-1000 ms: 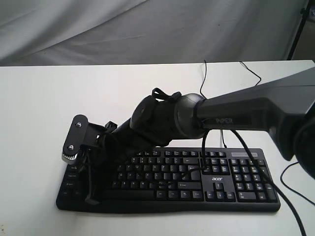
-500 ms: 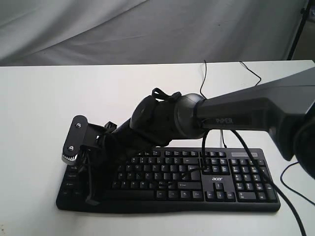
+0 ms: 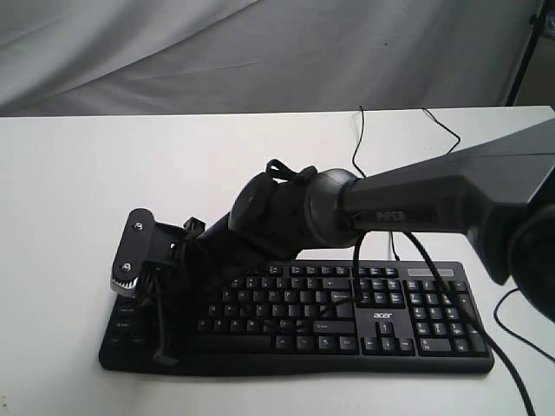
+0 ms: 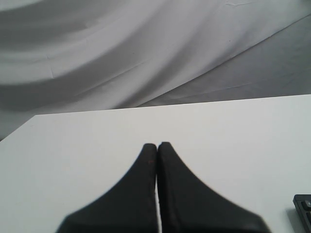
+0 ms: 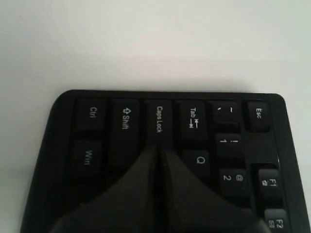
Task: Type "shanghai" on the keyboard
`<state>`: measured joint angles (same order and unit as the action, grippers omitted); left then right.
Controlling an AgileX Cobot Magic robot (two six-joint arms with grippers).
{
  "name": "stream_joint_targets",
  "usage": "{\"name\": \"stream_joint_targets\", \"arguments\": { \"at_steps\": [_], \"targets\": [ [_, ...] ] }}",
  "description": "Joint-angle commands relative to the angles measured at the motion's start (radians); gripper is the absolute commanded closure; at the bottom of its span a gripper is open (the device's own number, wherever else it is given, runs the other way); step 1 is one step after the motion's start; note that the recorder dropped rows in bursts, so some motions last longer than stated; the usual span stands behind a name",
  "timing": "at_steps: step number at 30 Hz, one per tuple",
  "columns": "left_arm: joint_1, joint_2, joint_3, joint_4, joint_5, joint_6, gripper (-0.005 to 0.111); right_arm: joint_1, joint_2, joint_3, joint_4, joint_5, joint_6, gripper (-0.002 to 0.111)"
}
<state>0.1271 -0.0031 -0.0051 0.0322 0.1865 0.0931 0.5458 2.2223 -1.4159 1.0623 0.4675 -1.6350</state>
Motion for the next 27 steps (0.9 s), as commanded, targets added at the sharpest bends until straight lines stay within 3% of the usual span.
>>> {"name": "stream_joint_targets", "arguments": {
  "at_steps": [1, 16, 20, 23, 27],
  "targets": [
    [-0.004, 0.003, 0.005, -0.001, -0.003, -0.003, 0.106, 0.003, -0.023, -0.007, -0.003, -0.006, -0.009, 0.108],
    [-0.004, 0.003, 0.005, -0.001, -0.003, -0.003, 0.106, 0.003, -0.053, -0.007, -0.012, -0.014, -0.009, 0.108],
    [-0.004, 0.003, 0.005, -0.001, -0.003, -0.003, 0.106, -0.003, -0.089, -0.005, -0.117, -0.008, 0.077, 0.108],
    [-0.004, 0.003, 0.005, -0.001, -0.003, -0.003, 0.106, -0.013, -0.123, -0.005, -0.297, 0.042, 0.229, 0.108],
    [-0.004, 0.003, 0.005, -0.001, -0.003, -0.003, 0.106, -0.070, -0.146, 0.000, -0.323, 0.179, 0.257, 0.108]
  ]
}}
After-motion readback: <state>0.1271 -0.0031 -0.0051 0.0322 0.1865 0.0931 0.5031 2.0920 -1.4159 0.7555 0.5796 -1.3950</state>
